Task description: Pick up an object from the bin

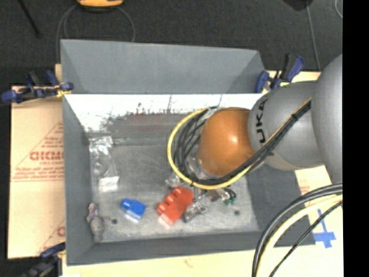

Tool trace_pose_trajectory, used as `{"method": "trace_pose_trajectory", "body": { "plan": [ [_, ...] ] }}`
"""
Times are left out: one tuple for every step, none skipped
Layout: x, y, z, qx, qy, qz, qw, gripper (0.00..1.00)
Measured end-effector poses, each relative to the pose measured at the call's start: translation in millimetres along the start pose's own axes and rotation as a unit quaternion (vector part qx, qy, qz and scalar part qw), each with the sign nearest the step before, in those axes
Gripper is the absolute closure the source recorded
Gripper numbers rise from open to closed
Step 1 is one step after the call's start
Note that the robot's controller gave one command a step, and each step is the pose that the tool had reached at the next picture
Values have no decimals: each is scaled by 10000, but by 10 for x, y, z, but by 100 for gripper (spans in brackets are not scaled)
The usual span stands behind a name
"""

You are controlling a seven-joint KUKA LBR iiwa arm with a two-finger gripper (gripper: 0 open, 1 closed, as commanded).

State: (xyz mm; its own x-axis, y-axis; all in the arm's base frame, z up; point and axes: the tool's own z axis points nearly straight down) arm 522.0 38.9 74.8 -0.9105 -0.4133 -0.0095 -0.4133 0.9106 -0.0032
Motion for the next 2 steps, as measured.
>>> {"method": "trace_pose_trajectory", "body": {
  "plan": [
    [7,12,-263,-12,19,-1610,9869,0],
    [-41,47,-254,-24,19,-3359,9419,0]
  ]
}}
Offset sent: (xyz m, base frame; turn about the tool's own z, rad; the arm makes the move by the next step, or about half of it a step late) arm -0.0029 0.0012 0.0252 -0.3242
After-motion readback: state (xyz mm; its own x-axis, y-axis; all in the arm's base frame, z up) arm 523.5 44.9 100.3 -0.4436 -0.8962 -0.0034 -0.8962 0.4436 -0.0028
